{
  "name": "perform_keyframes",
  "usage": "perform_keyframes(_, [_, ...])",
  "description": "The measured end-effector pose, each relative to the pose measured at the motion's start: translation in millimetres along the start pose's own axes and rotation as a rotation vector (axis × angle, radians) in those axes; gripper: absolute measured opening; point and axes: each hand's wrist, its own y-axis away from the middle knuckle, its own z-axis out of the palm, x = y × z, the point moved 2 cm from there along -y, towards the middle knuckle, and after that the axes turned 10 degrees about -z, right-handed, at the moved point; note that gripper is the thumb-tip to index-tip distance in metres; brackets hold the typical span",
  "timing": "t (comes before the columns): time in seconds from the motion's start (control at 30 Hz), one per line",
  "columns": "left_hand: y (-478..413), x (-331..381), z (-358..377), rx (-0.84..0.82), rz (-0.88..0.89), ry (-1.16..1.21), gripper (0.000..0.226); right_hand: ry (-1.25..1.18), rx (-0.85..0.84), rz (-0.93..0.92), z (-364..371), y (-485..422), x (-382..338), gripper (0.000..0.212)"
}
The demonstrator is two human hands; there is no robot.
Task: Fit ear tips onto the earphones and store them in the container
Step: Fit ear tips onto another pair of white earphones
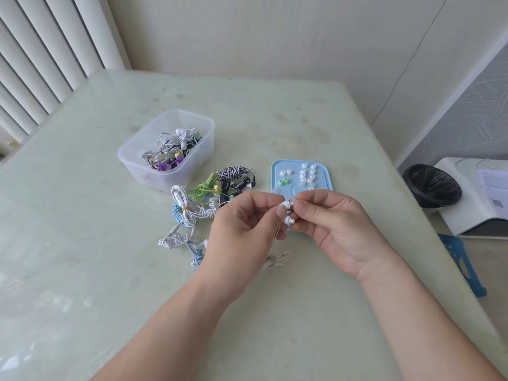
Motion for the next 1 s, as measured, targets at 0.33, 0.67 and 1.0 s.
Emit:
perform_keyframes(0.33, [-0.9, -1.6, 0.5, 0.009, -0.040, 0.079, 0.009, 0.034, -0.071, -0.057, -1.6, -1.6, 5.9, 0.007])
perform_keyframes(0.67, [-1.4, -3.7, 2.4, 0.048, -0.048, 0.127, 0.006, 0.128, -0.041, -0.158, 2.8, -1.7, 17.9, 0.004])
perform_keyframes(1.0, [0.1, -3.9, 2.9, 0.043, -0.080, 0.140, 0.006, 0.116, 0.001, -0.222, 3.3, 2.3, 14.1, 0.009])
